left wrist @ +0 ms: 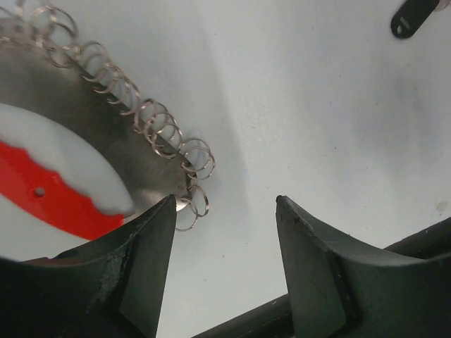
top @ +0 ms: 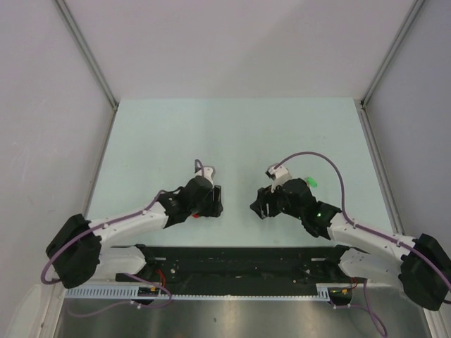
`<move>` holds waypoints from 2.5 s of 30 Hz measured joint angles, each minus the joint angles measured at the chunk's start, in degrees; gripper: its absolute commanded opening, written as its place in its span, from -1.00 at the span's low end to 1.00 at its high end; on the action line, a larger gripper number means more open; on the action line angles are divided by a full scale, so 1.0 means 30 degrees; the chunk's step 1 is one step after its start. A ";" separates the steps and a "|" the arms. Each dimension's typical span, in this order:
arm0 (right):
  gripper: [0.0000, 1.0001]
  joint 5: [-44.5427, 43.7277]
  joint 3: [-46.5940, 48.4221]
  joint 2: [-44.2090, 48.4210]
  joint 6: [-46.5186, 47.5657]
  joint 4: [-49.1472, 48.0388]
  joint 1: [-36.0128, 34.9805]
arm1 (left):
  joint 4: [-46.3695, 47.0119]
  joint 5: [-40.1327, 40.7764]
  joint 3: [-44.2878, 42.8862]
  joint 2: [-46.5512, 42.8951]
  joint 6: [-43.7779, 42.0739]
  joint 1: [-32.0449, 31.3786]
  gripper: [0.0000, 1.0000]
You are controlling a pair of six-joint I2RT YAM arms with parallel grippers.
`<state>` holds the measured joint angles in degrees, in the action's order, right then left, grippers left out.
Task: Put the keys on the keyring
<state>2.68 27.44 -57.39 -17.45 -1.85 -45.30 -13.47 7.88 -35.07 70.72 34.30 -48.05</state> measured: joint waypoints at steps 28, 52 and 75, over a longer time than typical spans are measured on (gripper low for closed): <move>0.12 -0.3555 0.0452 -0.3249 -0.1756 -0.0809 -0.2616 | -0.2637 0.2004 -0.1821 0.2696 -0.0663 -0.1479 -0.42; 0.10 -0.3963 0.0459 -0.2863 -0.1749 -0.0619 -0.2616 | -0.3118 0.3803 -0.2637 0.4248 -0.1180 -0.1996 -0.99; 0.03 -0.1763 0.0284 -0.0430 -0.1596 -0.1472 -0.1931 | 0.0729 0.6309 -0.0408 -0.4014 -0.4838 -0.0940 -1.00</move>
<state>-2.61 28.29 -58.67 -22.24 -6.26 -51.09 -11.29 26.81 -36.29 58.67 19.79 -50.87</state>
